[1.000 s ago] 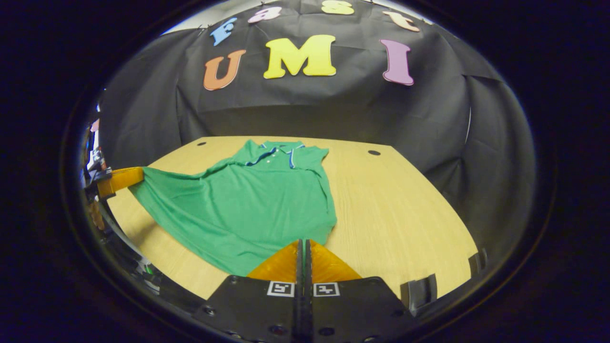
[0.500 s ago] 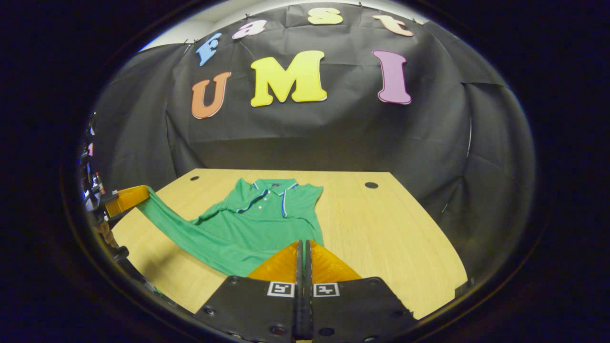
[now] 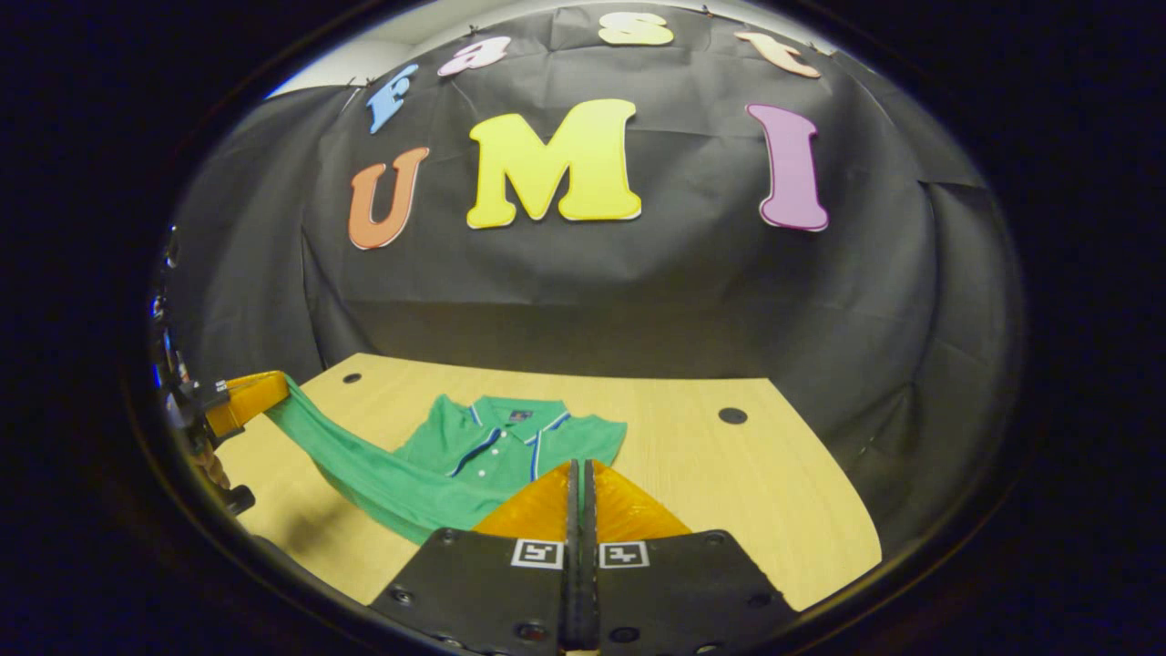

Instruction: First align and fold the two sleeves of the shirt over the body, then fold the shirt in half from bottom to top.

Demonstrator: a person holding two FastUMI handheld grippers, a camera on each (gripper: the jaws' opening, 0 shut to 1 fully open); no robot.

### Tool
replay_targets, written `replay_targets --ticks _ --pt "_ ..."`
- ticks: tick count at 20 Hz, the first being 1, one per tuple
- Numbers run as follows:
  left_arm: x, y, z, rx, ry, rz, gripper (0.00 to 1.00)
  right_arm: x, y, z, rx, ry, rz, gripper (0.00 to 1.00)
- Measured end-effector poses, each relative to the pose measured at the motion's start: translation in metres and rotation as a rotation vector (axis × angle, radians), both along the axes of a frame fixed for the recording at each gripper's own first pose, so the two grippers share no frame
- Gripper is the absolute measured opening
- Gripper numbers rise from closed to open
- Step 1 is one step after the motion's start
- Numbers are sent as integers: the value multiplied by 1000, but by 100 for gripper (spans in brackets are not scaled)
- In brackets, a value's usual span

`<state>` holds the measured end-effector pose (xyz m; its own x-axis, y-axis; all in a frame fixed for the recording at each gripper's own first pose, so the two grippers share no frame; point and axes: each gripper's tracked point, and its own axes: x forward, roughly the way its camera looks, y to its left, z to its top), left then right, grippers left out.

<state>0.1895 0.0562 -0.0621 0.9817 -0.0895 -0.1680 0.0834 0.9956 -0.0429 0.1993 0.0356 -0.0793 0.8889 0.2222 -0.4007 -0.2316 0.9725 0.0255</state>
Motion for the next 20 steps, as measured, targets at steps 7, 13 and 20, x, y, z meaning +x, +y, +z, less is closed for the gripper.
replay_targets --ticks 7,13,20 --pt "83 8 -4 -22 -45 21 3 92 7 3 -32 -77 -37 0" --pt "150 17 -54 8 32 24 3 171 17 -41 -68 -80 -44 0" --pt "201 33 -118 47 114 38 3 234 25 -97 -130 -20 -57 0"
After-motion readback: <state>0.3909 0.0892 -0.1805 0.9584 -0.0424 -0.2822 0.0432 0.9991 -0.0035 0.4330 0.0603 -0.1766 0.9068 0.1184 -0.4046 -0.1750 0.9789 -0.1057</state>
